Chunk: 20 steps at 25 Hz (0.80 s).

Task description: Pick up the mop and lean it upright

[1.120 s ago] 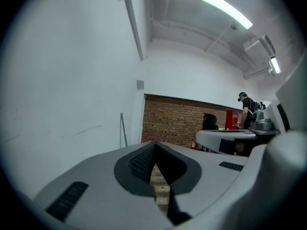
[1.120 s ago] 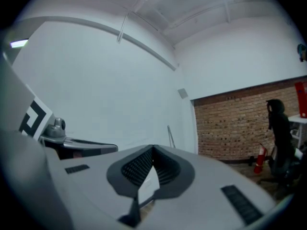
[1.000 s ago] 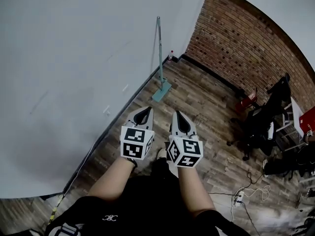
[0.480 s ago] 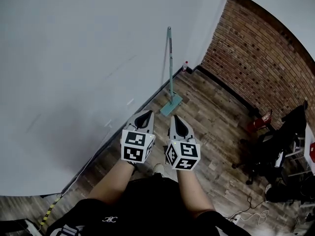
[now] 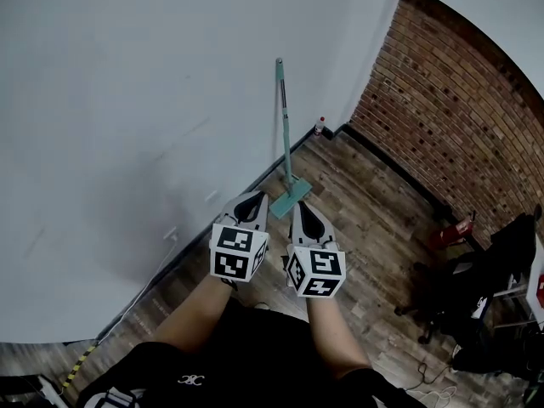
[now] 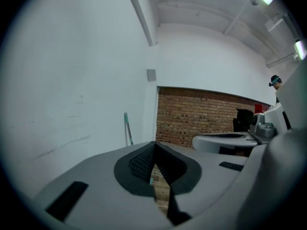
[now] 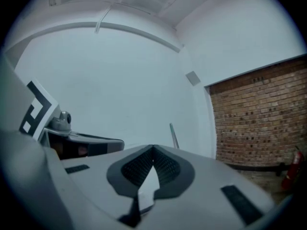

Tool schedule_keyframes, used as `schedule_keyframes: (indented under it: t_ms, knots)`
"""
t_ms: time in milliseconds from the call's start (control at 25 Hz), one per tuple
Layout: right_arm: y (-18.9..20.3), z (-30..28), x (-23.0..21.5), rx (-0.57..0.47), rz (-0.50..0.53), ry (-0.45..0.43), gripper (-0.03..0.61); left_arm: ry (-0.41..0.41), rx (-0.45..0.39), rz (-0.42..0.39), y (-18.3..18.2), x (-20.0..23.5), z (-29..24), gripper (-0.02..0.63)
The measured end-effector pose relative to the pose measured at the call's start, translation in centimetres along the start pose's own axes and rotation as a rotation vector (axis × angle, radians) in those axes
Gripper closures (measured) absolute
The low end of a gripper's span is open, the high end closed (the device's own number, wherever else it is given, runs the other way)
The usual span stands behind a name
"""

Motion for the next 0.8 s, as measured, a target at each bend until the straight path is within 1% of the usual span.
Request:
schedule_keyframes:
  t_ms: [200,320,480,680,800]
  knots:
    - [-0.3,-2.5,-2.9,0.009,-0.023,0.0,0.565,-0.018,0.005,0.003,-0.7,0.3,-3.6,0.62]
    - [-0.5,-4.8,-4.5,0.015,-0.037,0.006,0.565,-0.002,0.022,0.013,-0.4,0.5,-6.1,0.62]
    - [0.2,-8.2,-6.2,0.013,-0.012,0.01,0.565,0.033,0.021,0.017,0.6,1.4,-10.3,0.62]
    - [0.9,-13.5,-9.3,0.018,0.018,0.025,0.565,0.054,-0.01,0.017,0.3,3.7,-16.5,0.62]
    - [0.8,-18.0,-11.3,0.016,0.039,0.045,0.565,0.062,-0.019,0.004,-0.2,5.9,-21.5,0.62]
Point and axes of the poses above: the fingertips, and each gripper's own axes: z backward along the fingers, x to its left, y out of its underside, the point moved 10 cm from there along z, backward along the fingers, and after that the axes turned 11 degrees about -x, right-handed, at the moved point
